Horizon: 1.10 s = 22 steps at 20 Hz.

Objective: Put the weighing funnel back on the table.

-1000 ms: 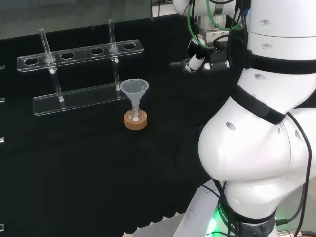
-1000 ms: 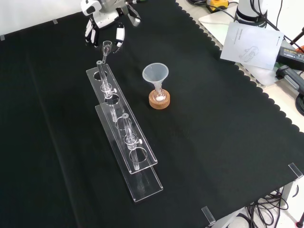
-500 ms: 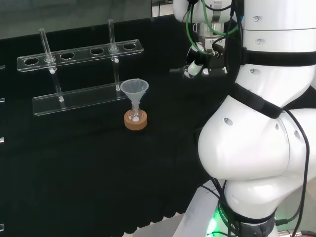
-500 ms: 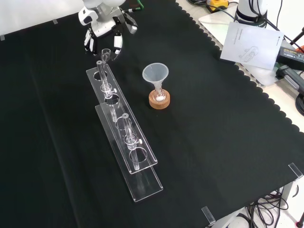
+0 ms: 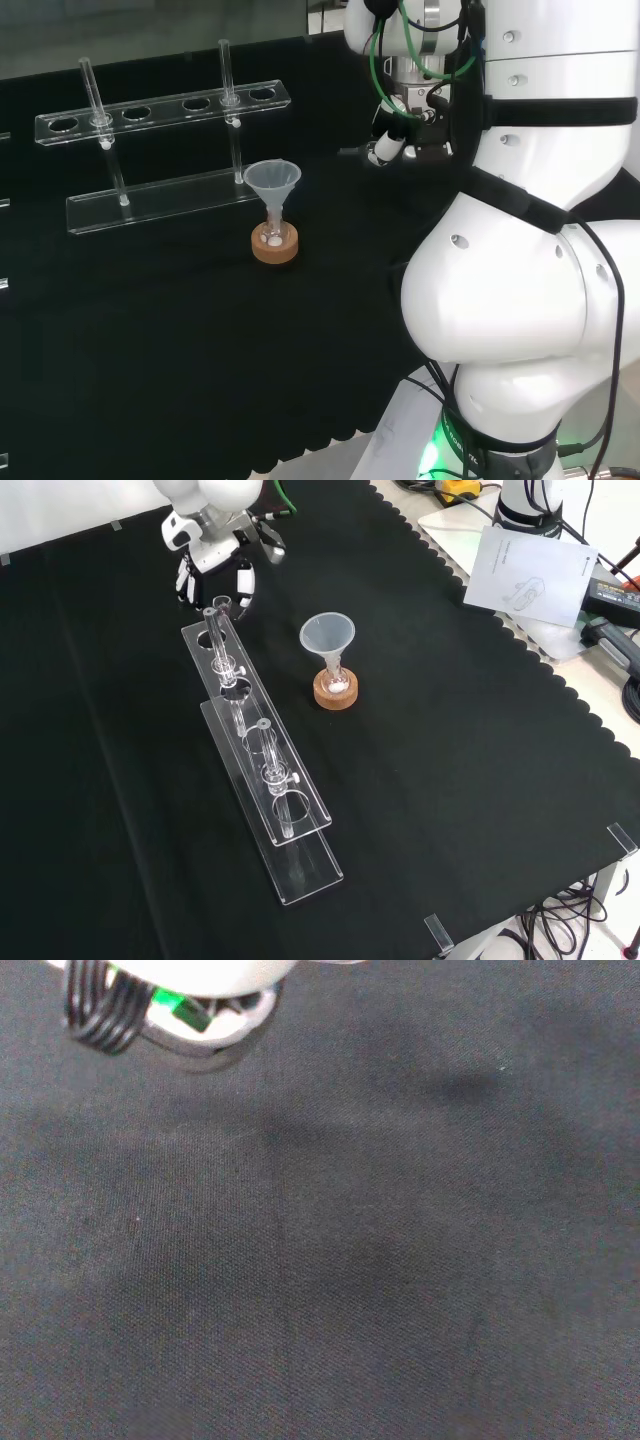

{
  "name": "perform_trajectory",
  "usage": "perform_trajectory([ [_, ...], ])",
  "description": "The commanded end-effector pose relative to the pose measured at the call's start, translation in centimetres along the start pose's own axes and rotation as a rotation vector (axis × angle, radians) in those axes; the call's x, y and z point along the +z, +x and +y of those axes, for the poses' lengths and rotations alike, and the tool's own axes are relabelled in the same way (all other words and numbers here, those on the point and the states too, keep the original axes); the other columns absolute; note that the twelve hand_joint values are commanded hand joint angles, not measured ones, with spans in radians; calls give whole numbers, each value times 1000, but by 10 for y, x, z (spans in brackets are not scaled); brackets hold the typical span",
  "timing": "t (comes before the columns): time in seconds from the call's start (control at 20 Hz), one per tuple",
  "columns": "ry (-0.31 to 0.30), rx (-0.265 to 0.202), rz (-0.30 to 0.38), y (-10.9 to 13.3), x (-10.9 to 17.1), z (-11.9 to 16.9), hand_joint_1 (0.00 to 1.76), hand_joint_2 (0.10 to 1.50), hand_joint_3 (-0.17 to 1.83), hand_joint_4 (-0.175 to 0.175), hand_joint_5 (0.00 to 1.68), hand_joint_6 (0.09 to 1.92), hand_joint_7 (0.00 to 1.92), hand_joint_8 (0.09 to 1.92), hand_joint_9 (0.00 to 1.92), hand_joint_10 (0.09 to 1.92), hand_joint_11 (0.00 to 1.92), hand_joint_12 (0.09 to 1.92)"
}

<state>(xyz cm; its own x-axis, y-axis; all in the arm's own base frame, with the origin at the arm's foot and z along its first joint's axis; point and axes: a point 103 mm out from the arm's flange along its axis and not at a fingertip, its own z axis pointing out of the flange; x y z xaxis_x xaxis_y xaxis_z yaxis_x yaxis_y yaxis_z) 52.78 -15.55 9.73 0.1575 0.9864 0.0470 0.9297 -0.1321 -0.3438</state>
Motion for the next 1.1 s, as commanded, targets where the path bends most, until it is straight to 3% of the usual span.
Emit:
perform_trajectory([
  [0.05, 16, -12, 5, 7, 9, 11, 1083, 699, 697, 175, 1131, 939, 505, 669, 814, 433, 649, 1160],
  [0.85, 32, -33, -1, 8, 21, 30, 1083, 701, 693, 175, 1131, 937, 504, 670, 811, 435, 648, 1160],
  [1.1, 35, -16, -41, 16, 25, 35, 1083, 702, 691, 175, 1131, 937, 504, 670, 810, 435, 647, 1161],
])
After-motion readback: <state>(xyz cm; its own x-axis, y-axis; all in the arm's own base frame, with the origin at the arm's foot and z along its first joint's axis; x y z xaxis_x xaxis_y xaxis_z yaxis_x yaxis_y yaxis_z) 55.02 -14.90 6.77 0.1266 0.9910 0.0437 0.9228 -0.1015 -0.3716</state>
